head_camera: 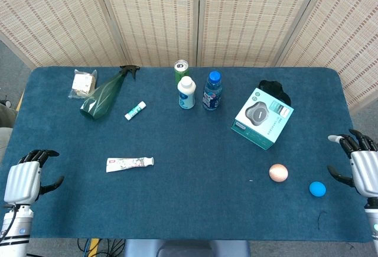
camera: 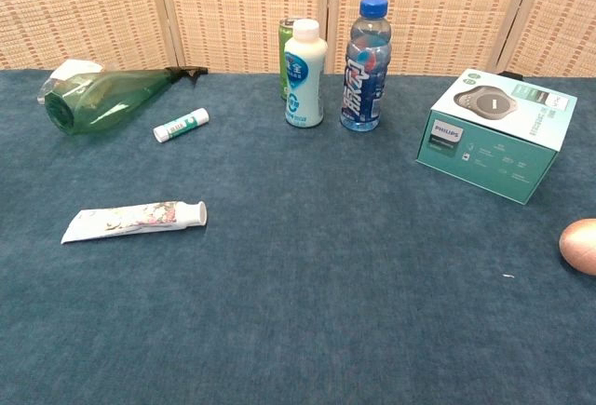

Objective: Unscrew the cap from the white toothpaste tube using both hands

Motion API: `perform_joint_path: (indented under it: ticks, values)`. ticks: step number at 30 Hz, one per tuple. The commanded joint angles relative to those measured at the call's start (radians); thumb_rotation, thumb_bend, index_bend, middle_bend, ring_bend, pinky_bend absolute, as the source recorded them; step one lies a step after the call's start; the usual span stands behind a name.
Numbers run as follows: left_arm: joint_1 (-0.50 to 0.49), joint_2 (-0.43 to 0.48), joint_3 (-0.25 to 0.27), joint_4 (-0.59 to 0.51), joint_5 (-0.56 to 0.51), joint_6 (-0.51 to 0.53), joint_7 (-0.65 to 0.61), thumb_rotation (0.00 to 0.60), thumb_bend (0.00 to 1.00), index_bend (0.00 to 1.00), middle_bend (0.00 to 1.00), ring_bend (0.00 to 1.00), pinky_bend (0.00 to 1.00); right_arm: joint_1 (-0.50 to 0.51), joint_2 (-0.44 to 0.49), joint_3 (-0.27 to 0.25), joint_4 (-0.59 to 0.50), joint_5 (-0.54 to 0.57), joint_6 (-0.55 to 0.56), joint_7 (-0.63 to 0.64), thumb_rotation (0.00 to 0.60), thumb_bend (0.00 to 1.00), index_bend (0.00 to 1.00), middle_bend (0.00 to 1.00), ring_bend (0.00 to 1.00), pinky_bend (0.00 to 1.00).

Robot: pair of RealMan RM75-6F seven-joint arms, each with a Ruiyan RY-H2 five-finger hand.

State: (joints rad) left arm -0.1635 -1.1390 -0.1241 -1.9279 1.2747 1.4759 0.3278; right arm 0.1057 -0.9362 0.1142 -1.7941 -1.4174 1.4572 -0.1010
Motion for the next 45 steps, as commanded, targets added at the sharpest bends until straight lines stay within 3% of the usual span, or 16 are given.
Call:
perform_joint_path:
  ticks: [1,13,21,34,45]
  values:
    - [-0.001,0.0,0.0,0.001,0.0,-0.001,0.0,0.6,0.17,0.34,0.33,0.23,0.27,0.001,0.001,0.001,0.0,-0.001,0.001,-0.001,0.6,0.15,0.31,0.32,0.13,0.2]
    - [-0.018,0.007,-0.008,0.011,0.008,-0.028,-0.032,0.6,0.17,0.34,0.32,0.23,0.27,0.022,0.015,0.052,0.004,-0.013,0.047,-0.019,0.6,0.15,0.31,0.32,0.13,0.2]
    - [-0.11,0.016,-0.005,0.079,0.049,-0.198,-0.131,0.6,0.16,0.32,0.31,0.23,0.27,0.041,0.023,0.071,-0.01,-0.006,0.042,-0.039,0.6,0.15,0.31,0.32,0.13,0.2]
    - [-0.259,-0.153,-0.027,0.311,0.053,-0.366,-0.199,0.6,0.16,0.18,0.3,0.22,0.25,0.04,0.018,0.061,-0.013,0.011,0.028,-0.044,0.6,0.15,0.31,0.32,0.13,0.2]
    - [-0.329,-0.279,-0.004,0.405,0.052,-0.43,-0.162,0.6,0.16,0.17,0.29,0.21,0.25,0.033,0.016,0.051,-0.015,0.019,0.024,-0.043,0.6,0.15,0.31,0.32,0.13,0.2]
